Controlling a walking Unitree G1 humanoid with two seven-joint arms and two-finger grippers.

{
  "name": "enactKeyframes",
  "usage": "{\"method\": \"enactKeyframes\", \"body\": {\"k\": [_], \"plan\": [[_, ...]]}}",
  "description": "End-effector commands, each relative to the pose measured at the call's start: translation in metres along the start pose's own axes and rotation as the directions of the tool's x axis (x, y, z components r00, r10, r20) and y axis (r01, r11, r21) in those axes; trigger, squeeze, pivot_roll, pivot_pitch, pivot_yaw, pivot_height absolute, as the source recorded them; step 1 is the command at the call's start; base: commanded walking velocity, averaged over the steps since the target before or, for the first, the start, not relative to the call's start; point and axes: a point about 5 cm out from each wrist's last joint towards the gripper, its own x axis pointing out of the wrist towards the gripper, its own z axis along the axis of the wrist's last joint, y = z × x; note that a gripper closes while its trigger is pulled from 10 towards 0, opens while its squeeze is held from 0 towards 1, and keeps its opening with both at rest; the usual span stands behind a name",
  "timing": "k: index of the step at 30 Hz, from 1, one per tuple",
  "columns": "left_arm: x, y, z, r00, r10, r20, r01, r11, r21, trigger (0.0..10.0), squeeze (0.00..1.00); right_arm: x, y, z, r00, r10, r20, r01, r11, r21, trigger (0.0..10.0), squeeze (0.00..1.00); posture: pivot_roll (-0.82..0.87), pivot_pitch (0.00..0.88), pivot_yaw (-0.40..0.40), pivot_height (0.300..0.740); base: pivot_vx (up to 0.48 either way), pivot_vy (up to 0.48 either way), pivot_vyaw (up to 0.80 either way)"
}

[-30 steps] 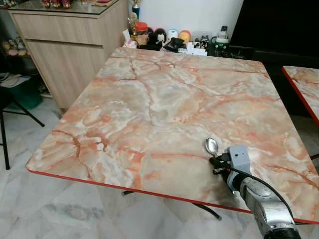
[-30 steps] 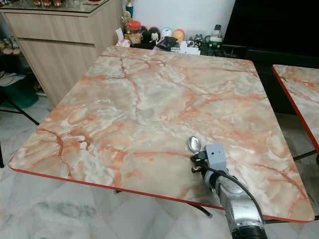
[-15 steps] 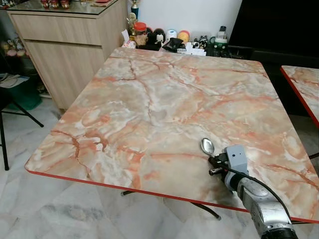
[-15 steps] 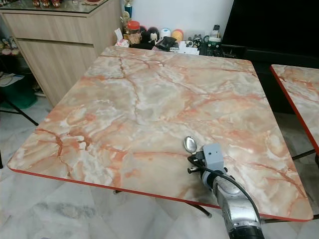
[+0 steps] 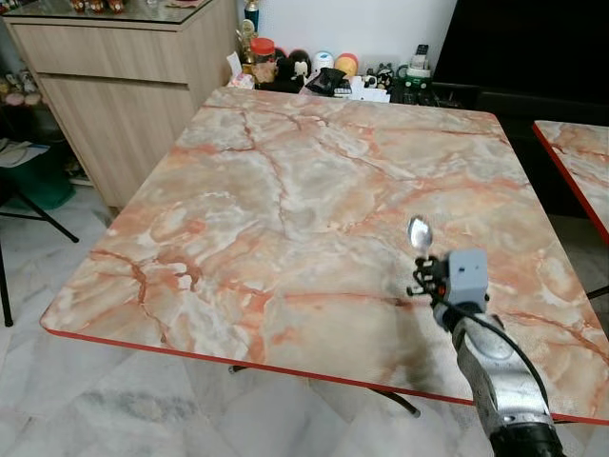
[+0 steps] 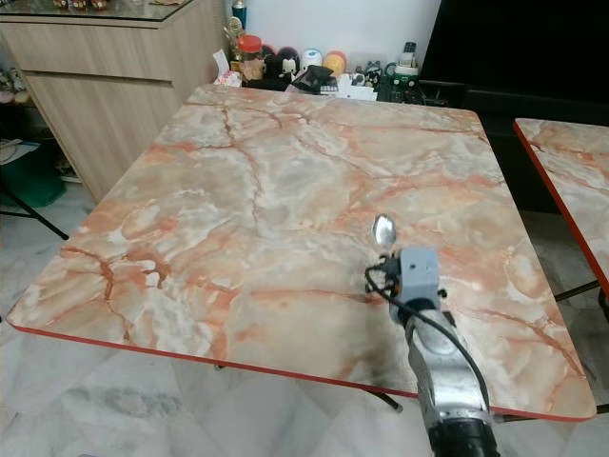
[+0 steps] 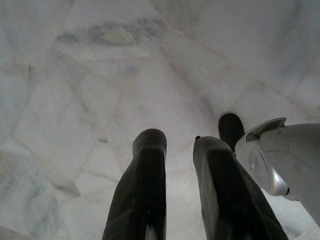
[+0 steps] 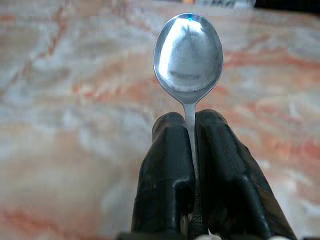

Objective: Setting the table

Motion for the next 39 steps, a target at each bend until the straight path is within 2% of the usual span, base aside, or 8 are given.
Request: {"method": "enactKeyframes", "body": {"k": [1, 5, 11, 14, 20, 27, 36, 39], "plan": [[-0.003, -0.001, -0.01, 0.999, 0.002, -0.037, -0.002, 1.0, -0.003, 10.0, 0.0, -0.001, -0.001, 0.009, 0.999, -0.022, 0.05, 0.021, 1.0, 0.014, 10.0, 0.0, 0.1, 0.145, -0.033, 0.74, 0.0, 0.0, 0.0], [-0.003, -0.003, -0.011, 0.999, 0.001, -0.039, -0.001, 1.0, 0.004, 10.0, 0.0, -0.002, -0.003, 0.016, 0.993, -0.052, 0.102, 0.055, 0.998, -0.027, 10.0, 0.0, 0.09, 0.146, -0.036, 0.74, 0.0, 0.0, 0.0], [-0.003, -0.003, -0.012, 0.999, 0.003, -0.045, -0.002, 1.0, 0.025, 10.0, 0.0, -0.004, -0.01, 0.028, 0.983, -0.086, 0.159, 0.09, 0.996, -0.018, 10.0, 0.0, 0.08, 0.143, -0.039, 0.74, 0.0, 0.0, 0.0], [-0.005, 0.007, -0.014, 0.999, 0.022, -0.044, -0.021, 0.999, 0.03, 10.0, 0.0, -0.005, -0.018, 0.041, 0.972, -0.099, 0.214, 0.108, 0.994, -0.031, 10.0, 0.0, 0.08, 0.127, -0.039, 0.74, 0.0, 0.0, 0.0], [-0.009, 0.023, -0.021, 0.995, 0.073, -0.065, -0.073, 0.997, 0.015, 10.0, 0.0, -0.007, -0.022, 0.044, 0.964, -0.109, 0.244, 0.119, 0.993, -0.027, 10.0, 0.0, 0.08, 0.11, -0.037, 0.74, 0.0, 0.0, 0.0], [-0.008, 0.018, -0.018, 0.997, 0.065, -0.047, -0.065, 0.998, 0.013, 10.0, 0.0, -0.007, -0.017, 0.048, 0.961, -0.097, 0.261, 0.105, 0.994, -0.016, 10.0, 0.0, 0.07, 0.076, -0.04, 0.74, 0.0, -0.311, 0.0], [-0.005, 0.013, -0.011, 0.998, 0.054, -0.033, -0.054, 0.999, 0.011, 10.0, 0.0, -0.006, -0.02, 0.058, 0.945, -0.107, 0.309, 0.109, 0.994, 0.01, 10.0, 0.0, 0.07, 0.044, -0.044, 0.74, 0.0, -0.48, 0.0], [-0.004, 0.012, -0.009, 0.998, 0.051, -0.029, -0.051, 0.999, 0.012, 10.0, 0.0, -0.006, -0.02, 0.062, 0.937, -0.111, 0.331, 0.113, 0.993, 0.014, 10.0, 0.0, 0.06, 0.029, -0.042, 0.74, 0.0, 0.0, -0.6]]}}
